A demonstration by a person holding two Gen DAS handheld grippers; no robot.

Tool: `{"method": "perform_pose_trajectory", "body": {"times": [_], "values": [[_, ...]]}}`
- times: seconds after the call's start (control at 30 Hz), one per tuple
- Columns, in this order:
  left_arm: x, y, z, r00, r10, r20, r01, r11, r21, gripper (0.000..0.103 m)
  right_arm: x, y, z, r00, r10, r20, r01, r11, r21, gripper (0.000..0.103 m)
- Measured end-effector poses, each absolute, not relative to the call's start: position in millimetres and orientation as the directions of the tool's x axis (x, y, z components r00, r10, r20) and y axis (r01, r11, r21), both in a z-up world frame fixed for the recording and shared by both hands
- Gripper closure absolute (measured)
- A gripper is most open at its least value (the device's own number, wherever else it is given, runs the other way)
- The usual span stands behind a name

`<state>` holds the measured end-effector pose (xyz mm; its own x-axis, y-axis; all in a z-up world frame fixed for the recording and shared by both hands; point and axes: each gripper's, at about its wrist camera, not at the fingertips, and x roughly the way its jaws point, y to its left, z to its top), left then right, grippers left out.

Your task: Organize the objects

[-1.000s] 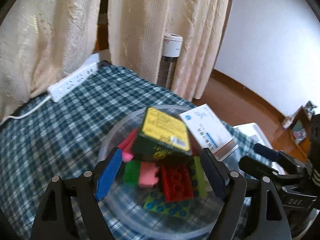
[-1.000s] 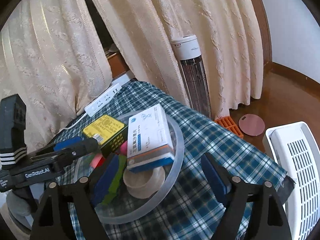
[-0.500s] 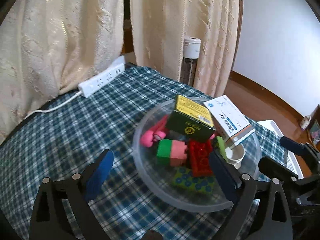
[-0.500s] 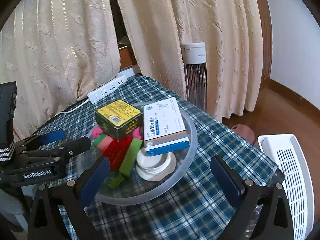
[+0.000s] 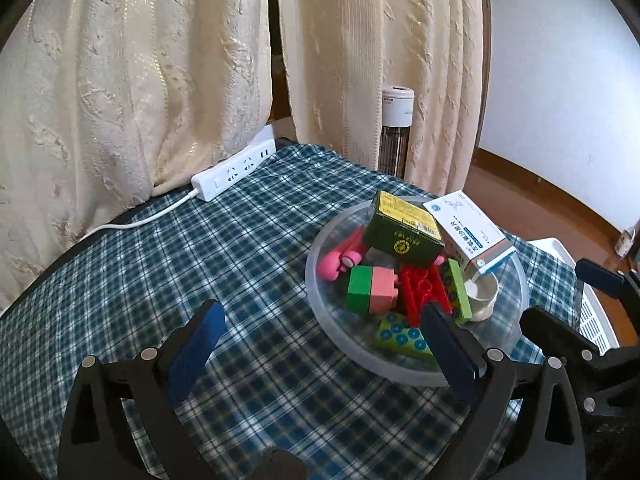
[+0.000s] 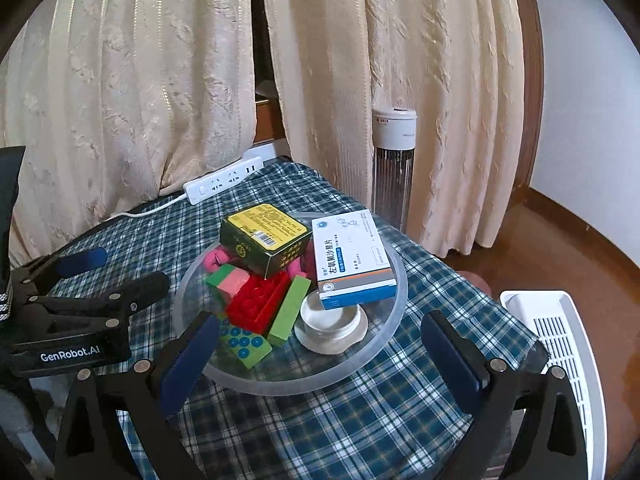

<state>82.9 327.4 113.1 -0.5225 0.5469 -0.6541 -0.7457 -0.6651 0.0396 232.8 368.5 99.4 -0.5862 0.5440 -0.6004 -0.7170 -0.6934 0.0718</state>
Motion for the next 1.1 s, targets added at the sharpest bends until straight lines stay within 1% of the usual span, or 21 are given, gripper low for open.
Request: {"method": "perform_pose_trajectory", "body": {"times": [0.37, 0.8, 1.1], "values": [[84, 308, 118, -0.543, 0.544, -0.640, -0.731, -0.681, 0.042, 0.004, 227, 351, 108, -0.570, 0.576, -0.586, -0.724, -0.690, 0.026, 0.000], [86, 303, 116, -0.525, 0.534, -0.663, -0.731, -0.682, 0.029, 0.004, 224, 344, 106, -0.543, 0.595, -0.592, -0.740, -0.673, 0.002, 0.000], [86, 307, 110, -0.505, 0.520, -0.689, -0.737, -0.675, 0.030, 0.004, 228, 347, 102, -0.542, 0.590, -0.599, -0.744, -0.668, 0.015, 0.000]]}}
